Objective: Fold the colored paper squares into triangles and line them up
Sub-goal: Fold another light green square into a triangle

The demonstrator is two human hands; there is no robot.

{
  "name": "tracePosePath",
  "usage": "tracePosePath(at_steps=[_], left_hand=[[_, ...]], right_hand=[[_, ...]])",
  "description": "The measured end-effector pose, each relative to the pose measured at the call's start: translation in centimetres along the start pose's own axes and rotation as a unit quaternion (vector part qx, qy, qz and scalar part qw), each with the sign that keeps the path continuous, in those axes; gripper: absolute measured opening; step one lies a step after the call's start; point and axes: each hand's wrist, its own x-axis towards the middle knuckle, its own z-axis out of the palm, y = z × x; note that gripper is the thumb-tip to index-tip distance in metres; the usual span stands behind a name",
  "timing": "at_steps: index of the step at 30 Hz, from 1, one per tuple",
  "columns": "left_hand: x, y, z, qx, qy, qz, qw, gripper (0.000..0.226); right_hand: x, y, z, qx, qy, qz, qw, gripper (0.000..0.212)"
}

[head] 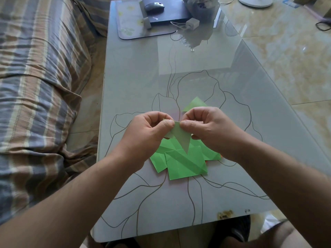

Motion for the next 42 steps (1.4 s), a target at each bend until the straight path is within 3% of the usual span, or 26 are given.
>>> tracePosePath(at_steps=[8, 27, 35, 42], left_hand=[[0.0, 0.4, -0.1, 0.005, 0.017, 0.001, 1.000, 0.017], [0.2, 0.6, -0.6, 0.001, 0.039, -0.012, 0.999, 0.019], [-0.1, 1.2, -0.8, 0.032, -0.005, -0.010, 0.999, 0.006], [-0.1, 1.4, -1.1, 0.047, -0.019, -0.012, 0.999, 0.010]], right_hand=[[-0.3, -0.5, -0.4, -0.009, 0.005, -0.003, 1.000, 0.011], [-0.8, -1.5, -0.7, -0.012, 0.024, 0.015, 1.000, 0.013], [-0.5, -1.5, -1.6, -0.022, 0.035, 0.048, 0.998, 0.016], [-0.6, -1.9, -1.9, -0.023, 0.029, 0.057, 0.998, 0.013]])
